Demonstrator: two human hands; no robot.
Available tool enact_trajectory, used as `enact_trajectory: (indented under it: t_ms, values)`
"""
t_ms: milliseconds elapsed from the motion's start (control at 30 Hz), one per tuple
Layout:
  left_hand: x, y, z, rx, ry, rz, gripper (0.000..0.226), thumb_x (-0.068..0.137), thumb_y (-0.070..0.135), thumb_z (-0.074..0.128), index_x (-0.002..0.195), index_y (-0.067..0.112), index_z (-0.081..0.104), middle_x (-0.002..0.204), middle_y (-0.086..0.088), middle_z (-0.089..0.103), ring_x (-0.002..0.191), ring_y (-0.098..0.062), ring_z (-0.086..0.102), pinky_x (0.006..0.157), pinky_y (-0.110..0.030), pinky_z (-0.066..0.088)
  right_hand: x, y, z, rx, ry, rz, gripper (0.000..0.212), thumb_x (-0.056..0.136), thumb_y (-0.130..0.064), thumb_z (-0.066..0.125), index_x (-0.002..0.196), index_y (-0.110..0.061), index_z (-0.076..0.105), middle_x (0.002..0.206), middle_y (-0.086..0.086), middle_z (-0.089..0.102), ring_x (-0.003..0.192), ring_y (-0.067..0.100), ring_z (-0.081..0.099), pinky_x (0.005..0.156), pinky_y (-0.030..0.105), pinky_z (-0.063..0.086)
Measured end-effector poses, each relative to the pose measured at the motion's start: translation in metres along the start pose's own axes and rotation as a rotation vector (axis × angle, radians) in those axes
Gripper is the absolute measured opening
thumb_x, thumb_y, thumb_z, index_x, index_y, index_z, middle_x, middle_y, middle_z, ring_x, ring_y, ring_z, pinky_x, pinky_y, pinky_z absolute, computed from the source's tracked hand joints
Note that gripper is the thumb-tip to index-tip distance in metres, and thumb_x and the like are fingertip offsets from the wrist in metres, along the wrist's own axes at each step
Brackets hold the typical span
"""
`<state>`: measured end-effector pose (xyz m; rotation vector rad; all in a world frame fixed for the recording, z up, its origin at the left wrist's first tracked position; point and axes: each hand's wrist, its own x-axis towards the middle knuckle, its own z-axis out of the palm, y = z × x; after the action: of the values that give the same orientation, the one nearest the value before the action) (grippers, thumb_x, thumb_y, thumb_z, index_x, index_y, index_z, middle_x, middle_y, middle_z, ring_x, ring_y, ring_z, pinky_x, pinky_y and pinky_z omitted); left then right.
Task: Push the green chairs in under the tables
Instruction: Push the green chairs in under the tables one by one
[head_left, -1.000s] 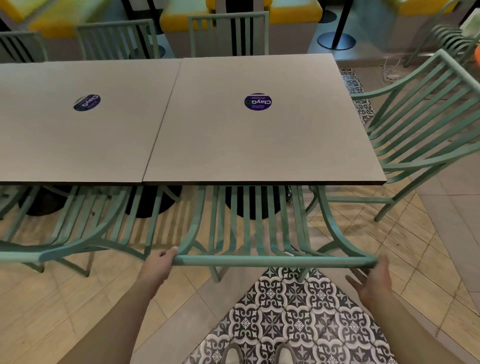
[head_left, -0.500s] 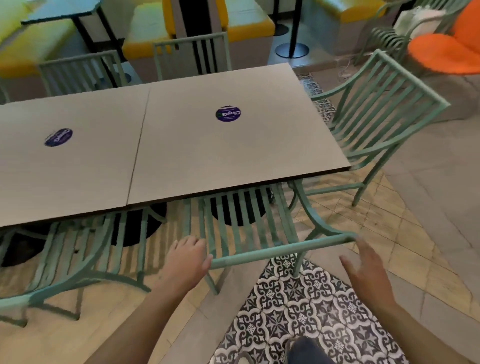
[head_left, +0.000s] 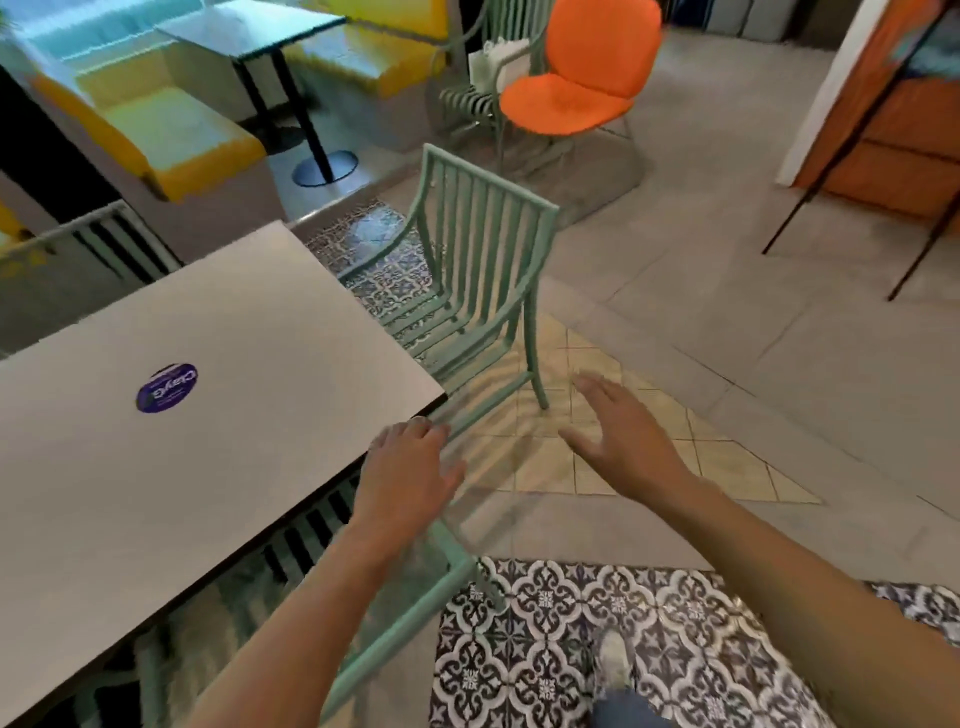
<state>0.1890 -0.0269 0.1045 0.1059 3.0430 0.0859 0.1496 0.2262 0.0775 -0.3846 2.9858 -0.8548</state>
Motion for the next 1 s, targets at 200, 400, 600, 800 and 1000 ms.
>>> enact_trajectory:
  t_ms: [200,400,600,800,1000]
  values:
    - [0.133,0.070,-0.032,-0.139,0.004,-0.046,0.050,0.092,0.048,0.050,0.135,0.022,0.053,0.133,0.000,0.054,0.119,-0.023,0.052,0.097,-0.040,0.044,0.088,0.076,-0.067,-0.092,-0.007,-0.038,0.066,0.092,-0.049,0.053,0.148,-0.025,0.029,0.153,-0.002,0.032,0.139,0.016,0.030,0.113,0.032,0.025]
    - [0.253,0.088,-0.047,-0.121,0.068,-0.062,0.051,0.091,0.050,0.054,0.134,0.022,0.054,0.133,-0.001,0.055,0.119,-0.022,0.052,0.098,-0.041,0.043,0.199,0.123,-0.102,-0.101,0.017,-0.141,0.066,0.092,-0.043,0.056,0.149,-0.025,0.028,0.153,-0.002,0.032,0.140,0.017,0.029,0.114,0.031,0.022]
    - [0.402,0.094,-0.036,-0.037,0.140,0.004,0.052,0.090,0.049,0.052,0.132,0.019,0.054,0.130,-0.002,0.057,0.119,-0.022,0.052,0.103,-0.041,0.041,0.336,0.176,-0.119,-0.169,-0.017,-0.202,0.065,0.092,-0.036,0.056,0.150,-0.028,0.026,0.156,-0.003,0.028,0.143,0.016,0.023,0.116,0.029,0.016]
    - [0.550,0.099,-0.053,0.038,0.155,-0.009,0.055,0.091,0.053,0.048,0.135,0.020,0.051,0.135,-0.001,0.054,0.127,-0.022,0.047,0.112,-0.042,0.033,0.479,0.211,-0.144,-0.222,-0.128,-0.310,0.070,0.090,-0.025,0.059,0.150,-0.033,0.024,0.157,-0.004,0.024,0.145,0.015,0.018,0.119,0.037,0.016]
    - [0.659,0.075,-0.057,0.094,0.128,-0.095,0.058,0.090,0.056,0.042,0.138,0.024,0.047,0.138,0.001,0.052,0.130,-0.020,0.045,0.113,-0.042,0.033,0.609,0.229,-0.138,-0.179,-0.136,-0.455,0.069,0.089,-0.021,0.059,0.149,-0.027,0.028,0.157,0.001,0.026,0.144,0.020,0.020,0.118,0.033,0.009]
